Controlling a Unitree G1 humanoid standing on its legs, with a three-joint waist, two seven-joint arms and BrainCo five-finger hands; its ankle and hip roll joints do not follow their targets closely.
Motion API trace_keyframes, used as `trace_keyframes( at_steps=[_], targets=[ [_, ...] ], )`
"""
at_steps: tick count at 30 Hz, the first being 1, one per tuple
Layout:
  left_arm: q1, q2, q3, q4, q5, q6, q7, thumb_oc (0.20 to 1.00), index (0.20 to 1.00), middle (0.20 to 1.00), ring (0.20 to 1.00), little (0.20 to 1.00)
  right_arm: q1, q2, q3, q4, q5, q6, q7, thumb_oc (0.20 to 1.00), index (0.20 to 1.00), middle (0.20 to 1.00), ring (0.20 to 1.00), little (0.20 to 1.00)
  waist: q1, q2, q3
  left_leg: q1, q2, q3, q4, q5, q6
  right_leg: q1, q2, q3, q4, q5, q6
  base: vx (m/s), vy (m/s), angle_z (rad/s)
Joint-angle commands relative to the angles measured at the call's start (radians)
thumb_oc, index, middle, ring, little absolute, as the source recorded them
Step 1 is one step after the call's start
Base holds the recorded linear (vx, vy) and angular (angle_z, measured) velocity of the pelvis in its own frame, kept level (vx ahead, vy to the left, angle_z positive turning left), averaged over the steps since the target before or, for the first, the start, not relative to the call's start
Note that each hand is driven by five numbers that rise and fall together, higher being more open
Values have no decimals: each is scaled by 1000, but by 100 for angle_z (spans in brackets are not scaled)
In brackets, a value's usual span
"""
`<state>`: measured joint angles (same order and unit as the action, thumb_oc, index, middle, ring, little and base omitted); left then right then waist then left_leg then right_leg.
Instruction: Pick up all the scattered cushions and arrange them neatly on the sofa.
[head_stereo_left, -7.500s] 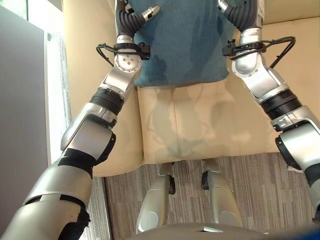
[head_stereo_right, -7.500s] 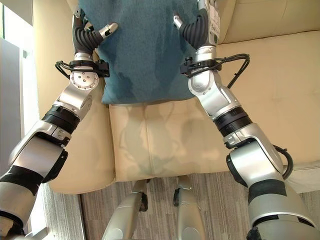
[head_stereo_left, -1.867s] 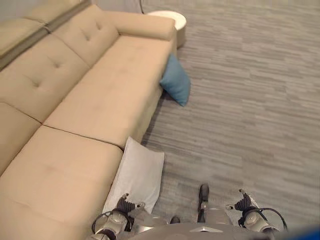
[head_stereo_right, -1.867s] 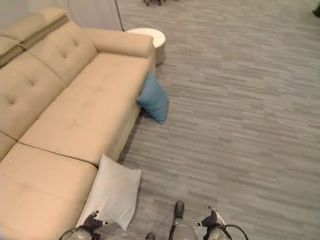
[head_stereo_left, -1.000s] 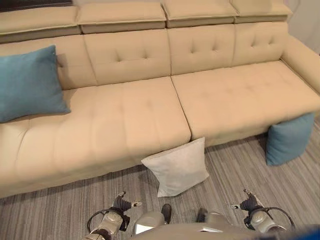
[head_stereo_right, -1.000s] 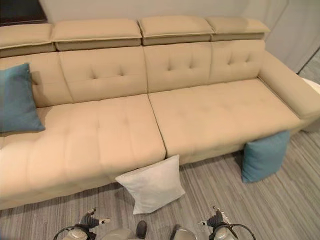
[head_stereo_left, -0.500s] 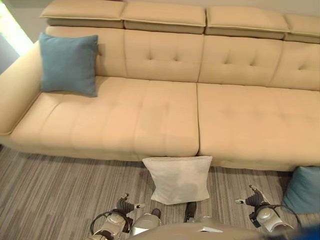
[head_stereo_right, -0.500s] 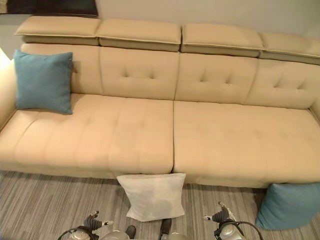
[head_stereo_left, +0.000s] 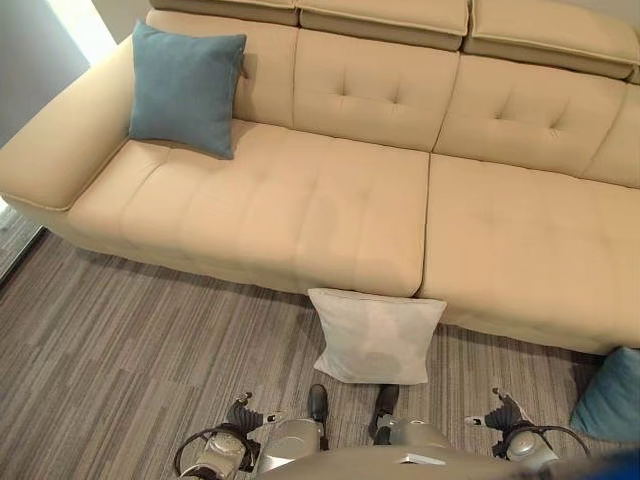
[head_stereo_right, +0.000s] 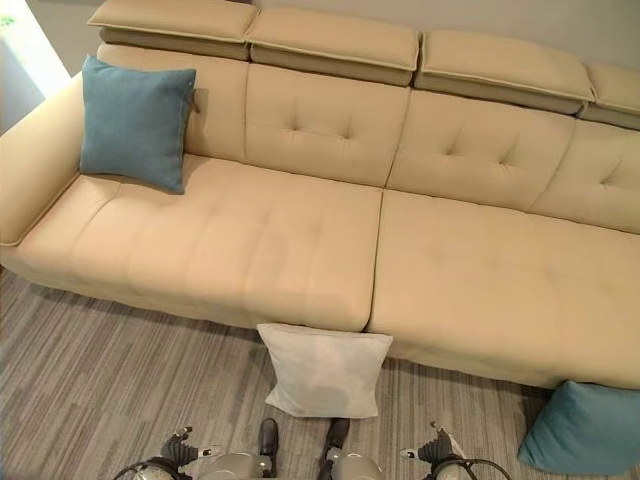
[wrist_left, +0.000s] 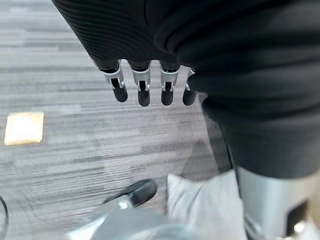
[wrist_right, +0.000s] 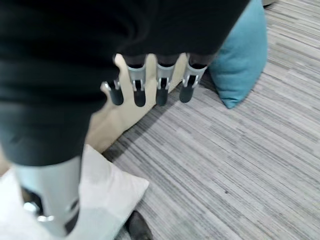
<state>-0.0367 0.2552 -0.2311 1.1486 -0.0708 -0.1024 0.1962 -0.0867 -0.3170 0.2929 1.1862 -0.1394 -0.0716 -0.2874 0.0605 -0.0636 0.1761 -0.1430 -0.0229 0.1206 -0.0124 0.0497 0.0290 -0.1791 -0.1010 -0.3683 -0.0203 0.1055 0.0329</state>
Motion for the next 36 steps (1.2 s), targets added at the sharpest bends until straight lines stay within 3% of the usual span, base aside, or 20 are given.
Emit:
trace_keyframes(
  at_steps=[1, 9, 15, 21, 27, 36],
  targets=[
    [-103, 17, 12, -49, -97, -67, 57, 1000, 1000, 1000, 1000, 1000, -108, -47, 5, -45, 61, -15, -47, 1000, 1000, 1000, 1000, 1000, 9, 10, 97, -77, 18, -50, 52, -54, -59, 14, -38, 42, 52, -108, 74, -176, 2, 16],
    [-261, 47, 9, -200, -282, -145, 147, 1000, 1000, 1000, 1000, 1000, -249, -80, -19, -158, 164, -27, -135, 1000, 1000, 1000, 1000, 1000, 12, 31, 198, -315, 27, -51, 123, -34, -86, -245, -73, 39, 182, -128, 66, -133, 7, 8],
    [-480, 74, -5, -254, -364, -190, 229, 1000, 1000, 1000, 1000, 1000, -446, -128, -36, -204, 215, -50, -251, 1000, 1000, 1000, 1000, 1000, -24, 40, 237, -589, 41, -52, 217, -24, -100, -531, -105, 59, 304, -138, 63, -132, 25, 2],
    [-683, 125, -40, -238, -377, -190, 284, 1000, 1000, 1000, 1000, 1000, -646, -182, -31, -246, 241, -70, -353, 1000, 1000, 1000, 1000, 1000, -71, 36, 272, -865, 60, -66, 332, -47, -85, -819, -131, 126, 435, -152, 65, -18, 19, -4],
    [-788, 136, -59, -260, -407, -196, 299, 1000, 1000, 1000, 1000, 1000, -754, -199, -1, -281, 232, -77, -391, 1000, 1000, 1000, 1000, 1000, -97, 27, 274, -1032, 55, -77, 387, -60, -61, -1000, -126, 159, 497, -157, 71, 4, -5, 0],
    [-903, 113, -119, -275, -411, -187, 303, 1000, 1000, 1000, 1000, 1000, -871, -170, 59, -378, 240, -111, -380, 1000, 1000, 1000, 1000, 1000, -112, 10, 262, -1174, 54, -96, 469, -95, -29, -1164, -111, 196, 579, -171, 79, 58, -16, 0]
  ],
)
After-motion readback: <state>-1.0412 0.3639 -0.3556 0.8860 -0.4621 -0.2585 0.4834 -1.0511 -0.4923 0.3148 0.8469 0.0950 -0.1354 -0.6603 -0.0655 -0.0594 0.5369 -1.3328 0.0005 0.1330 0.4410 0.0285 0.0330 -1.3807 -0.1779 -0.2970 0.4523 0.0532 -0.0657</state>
